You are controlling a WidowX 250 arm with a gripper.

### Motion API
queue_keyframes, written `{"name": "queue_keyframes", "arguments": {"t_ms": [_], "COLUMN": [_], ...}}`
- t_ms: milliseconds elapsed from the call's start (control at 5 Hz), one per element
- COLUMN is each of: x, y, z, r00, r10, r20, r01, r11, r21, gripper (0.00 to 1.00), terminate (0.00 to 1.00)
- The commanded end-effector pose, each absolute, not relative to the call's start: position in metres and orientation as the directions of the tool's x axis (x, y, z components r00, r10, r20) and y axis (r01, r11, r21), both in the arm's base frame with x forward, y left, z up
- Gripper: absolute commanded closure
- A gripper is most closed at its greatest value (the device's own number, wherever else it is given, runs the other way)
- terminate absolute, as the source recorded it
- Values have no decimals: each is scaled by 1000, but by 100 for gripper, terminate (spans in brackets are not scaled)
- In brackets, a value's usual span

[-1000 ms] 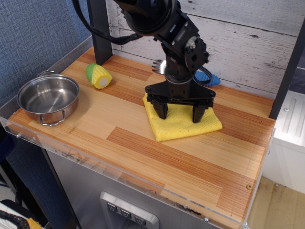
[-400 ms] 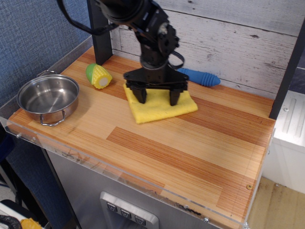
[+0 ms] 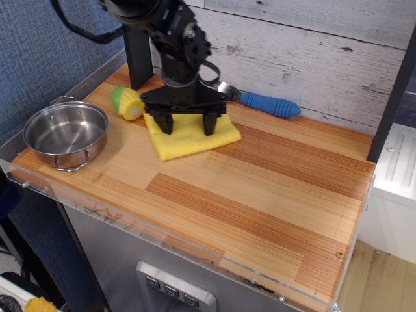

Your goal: Move the yellow cloth behind the pan.

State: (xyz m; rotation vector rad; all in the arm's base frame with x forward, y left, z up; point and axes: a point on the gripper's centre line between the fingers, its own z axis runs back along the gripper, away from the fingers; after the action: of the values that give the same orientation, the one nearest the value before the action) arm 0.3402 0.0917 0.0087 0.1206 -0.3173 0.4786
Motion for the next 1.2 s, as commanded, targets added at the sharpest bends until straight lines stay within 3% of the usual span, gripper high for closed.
{"name": "queue_keyframes", "arguments": {"t_ms": [0, 400, 600, 1000], "x": [332, 336, 338, 340], "y": [110, 96, 94, 90], "z": [13, 20, 35, 87], "r00": [822, 825, 821, 807], "r10": [492, 496, 496, 499], "r20": [287, 272, 284, 316], "r01": [-508, -501, -502, -514], "r11": [861, 864, 863, 857], "r21": [-21, -55, -56, -40], "gripper": [0, 0, 0, 0], "terminate": [0, 0, 0, 0]}}
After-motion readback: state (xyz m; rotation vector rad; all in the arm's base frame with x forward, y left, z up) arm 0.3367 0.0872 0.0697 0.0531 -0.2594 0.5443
